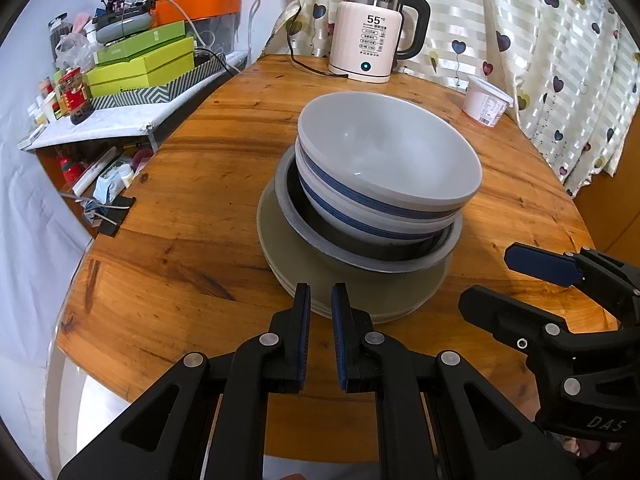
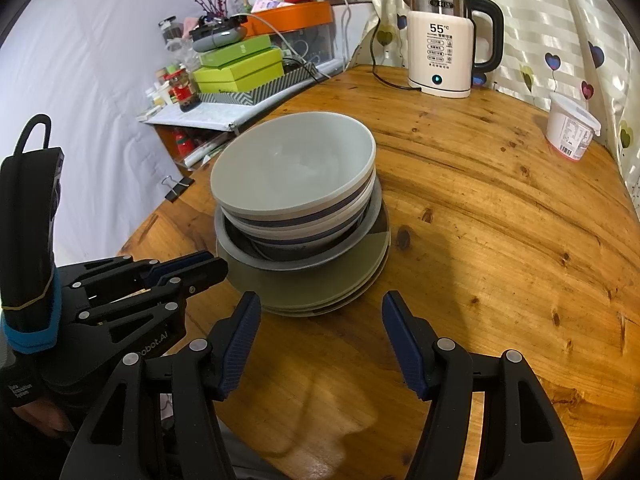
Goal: Organize plates and bowls
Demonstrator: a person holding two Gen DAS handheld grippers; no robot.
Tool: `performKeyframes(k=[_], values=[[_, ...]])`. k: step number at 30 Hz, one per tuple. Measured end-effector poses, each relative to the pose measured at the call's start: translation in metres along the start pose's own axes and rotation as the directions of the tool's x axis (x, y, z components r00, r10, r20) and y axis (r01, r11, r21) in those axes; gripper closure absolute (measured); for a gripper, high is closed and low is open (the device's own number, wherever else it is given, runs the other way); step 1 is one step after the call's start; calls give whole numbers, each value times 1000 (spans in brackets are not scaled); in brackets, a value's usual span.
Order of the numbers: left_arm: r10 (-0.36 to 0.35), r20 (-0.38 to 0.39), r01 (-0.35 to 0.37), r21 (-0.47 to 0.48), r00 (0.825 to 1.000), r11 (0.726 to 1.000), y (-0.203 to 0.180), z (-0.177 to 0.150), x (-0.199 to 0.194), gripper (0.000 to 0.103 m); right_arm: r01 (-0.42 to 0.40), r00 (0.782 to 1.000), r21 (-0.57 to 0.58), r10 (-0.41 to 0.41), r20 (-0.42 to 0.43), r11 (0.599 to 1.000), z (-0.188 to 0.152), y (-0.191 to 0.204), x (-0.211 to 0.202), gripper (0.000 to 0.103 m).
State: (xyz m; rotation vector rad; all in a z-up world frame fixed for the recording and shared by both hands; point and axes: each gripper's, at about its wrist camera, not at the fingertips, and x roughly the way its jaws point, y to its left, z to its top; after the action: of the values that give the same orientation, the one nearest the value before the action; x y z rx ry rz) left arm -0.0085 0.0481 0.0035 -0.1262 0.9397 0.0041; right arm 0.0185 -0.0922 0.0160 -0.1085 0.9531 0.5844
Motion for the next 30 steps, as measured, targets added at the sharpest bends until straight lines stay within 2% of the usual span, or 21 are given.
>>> performKeyframes(k=[30], values=[[4,-19,-4,4,1000,1000,-3,-2,4,92,0,1000,0,0,1,1000,0,1,0,38]])
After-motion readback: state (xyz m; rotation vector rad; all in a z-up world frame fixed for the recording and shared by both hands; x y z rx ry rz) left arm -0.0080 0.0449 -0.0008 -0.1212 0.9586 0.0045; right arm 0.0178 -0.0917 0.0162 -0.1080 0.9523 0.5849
